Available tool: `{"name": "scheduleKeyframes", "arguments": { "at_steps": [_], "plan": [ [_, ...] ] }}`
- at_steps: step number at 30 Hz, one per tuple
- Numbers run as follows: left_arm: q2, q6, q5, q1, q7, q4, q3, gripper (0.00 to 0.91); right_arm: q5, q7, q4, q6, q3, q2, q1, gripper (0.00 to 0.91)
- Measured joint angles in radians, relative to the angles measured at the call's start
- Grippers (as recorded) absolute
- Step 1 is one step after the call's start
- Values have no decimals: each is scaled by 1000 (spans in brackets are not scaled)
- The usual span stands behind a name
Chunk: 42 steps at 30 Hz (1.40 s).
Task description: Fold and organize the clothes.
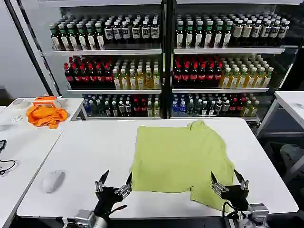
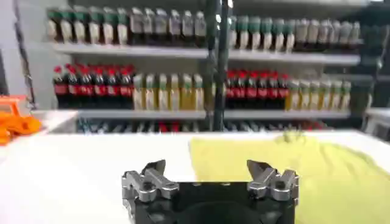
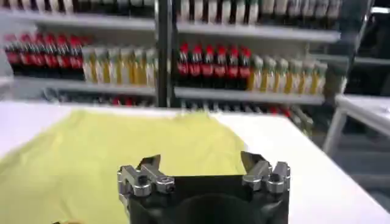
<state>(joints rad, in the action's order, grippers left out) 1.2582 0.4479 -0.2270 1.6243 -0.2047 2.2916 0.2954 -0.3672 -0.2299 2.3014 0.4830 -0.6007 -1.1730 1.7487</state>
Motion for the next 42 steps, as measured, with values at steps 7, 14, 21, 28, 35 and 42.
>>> {"name": "scheduleKeyframes", "arguments": {
  "at_steps": [7,14,21,28,35,42],
  "plan": [
    [-41,60,-23,-53,-8,-73,-31,907,0,-3,-10,30,2,-11,28,907],
    [-55,92,-45,-107,-12,-138,-57,907,-1,-5,-13,45,-2,-18,51,907],
    [-63,110,-69,-152,-19,-187,-81,907,-3,-9,-31,53,5,-28,49,907],
    [-70,118,-95,-200,-30,-234,-90,20,-14,-12,-48,57,14,-31,45,584],
    [-73,118,-106,-211,-28,-247,-107,30,-38,-14,-62,58,19,-35,42,0],
    [-78,117,-113,-216,-24,-259,-108,30,-66,-15,-70,59,22,-36,39,0]
  ]
}}
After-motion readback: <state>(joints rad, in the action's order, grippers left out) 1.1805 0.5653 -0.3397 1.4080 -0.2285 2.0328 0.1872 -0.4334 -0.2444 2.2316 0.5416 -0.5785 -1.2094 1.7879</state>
